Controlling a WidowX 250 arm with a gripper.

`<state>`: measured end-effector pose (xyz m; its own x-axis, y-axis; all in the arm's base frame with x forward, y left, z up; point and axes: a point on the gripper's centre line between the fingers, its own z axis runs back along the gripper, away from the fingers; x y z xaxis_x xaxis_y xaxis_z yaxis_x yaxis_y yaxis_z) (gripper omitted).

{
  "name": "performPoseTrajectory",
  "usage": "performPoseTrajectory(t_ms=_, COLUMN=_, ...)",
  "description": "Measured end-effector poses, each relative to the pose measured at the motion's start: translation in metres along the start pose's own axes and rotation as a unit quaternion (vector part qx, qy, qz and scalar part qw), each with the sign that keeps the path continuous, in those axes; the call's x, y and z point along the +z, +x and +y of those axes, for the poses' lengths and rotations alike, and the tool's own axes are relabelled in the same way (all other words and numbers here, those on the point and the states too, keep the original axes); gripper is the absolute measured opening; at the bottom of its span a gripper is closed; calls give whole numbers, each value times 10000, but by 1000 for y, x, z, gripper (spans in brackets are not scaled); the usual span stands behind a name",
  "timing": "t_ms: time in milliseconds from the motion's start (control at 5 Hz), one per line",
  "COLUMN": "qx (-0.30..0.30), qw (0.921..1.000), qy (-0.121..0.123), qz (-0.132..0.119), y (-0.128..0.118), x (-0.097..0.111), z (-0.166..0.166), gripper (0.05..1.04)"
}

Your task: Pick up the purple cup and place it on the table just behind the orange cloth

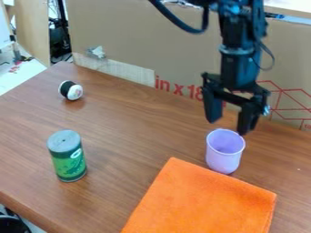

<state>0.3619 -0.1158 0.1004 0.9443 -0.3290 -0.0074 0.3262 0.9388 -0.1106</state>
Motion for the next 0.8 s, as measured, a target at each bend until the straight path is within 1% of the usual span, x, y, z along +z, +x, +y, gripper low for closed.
performPoseTrajectory(t_ms=200, qx=351, qw=9982, qy=306, qz=-369, y=-43, x=54, z=14, gripper=1004)
performPoseTrajectory(t_ms=400, qx=859, qw=9945, qy=584, qz=-144, y=-81, x=67, z=33, gripper=1001)
performPoseTrajectory(t_ms=600, qx=1140, qw=9914, qy=645, qz=28, y=-111, x=73, z=52, gripper=1001)
performPoseTrajectory(t_ms=800, qx=1180, qw=9908, qy=640, qz=160, y=-128, x=70, z=71, gripper=1001)
